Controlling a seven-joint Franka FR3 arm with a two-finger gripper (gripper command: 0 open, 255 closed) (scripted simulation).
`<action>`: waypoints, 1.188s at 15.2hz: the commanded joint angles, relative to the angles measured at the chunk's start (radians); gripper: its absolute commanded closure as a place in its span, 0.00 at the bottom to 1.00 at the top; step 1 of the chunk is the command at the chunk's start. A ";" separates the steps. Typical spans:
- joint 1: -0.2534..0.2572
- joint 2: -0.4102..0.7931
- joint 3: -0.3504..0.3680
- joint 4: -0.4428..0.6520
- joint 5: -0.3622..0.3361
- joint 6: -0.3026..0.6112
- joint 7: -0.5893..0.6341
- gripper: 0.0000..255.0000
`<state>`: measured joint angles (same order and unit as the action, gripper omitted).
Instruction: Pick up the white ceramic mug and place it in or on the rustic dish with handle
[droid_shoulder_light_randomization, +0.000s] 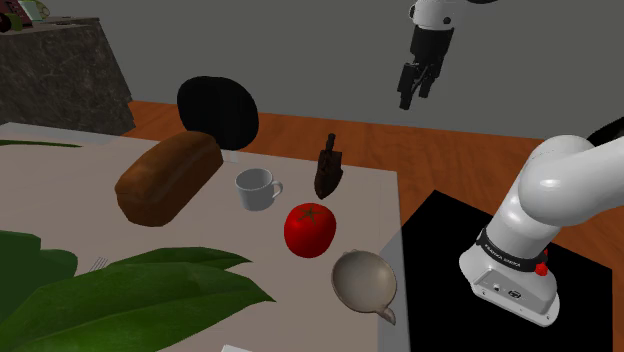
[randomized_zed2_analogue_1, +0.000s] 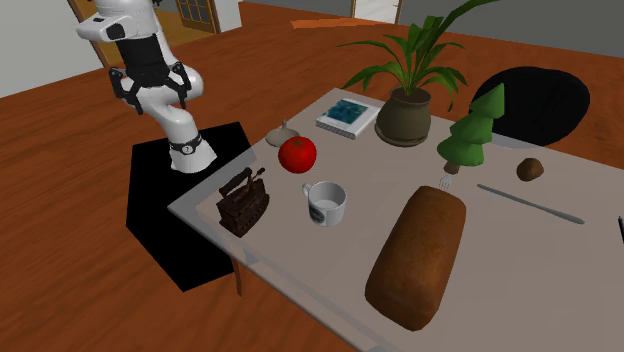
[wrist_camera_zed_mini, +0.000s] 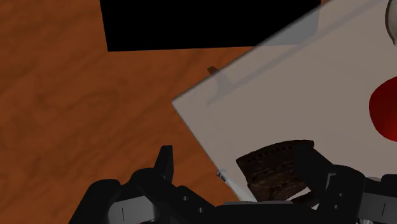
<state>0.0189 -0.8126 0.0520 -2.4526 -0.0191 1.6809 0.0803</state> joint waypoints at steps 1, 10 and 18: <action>0.000 0.000 0.000 0.000 0.000 0.000 0.000 0.00; 0.040 0.244 0.158 0.056 0.071 0.186 0.177 0.00; 0.050 0.515 0.289 0.194 0.054 0.316 0.344 0.00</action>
<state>0.0664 -0.3334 0.3228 -2.2810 0.0403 1.9840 0.3982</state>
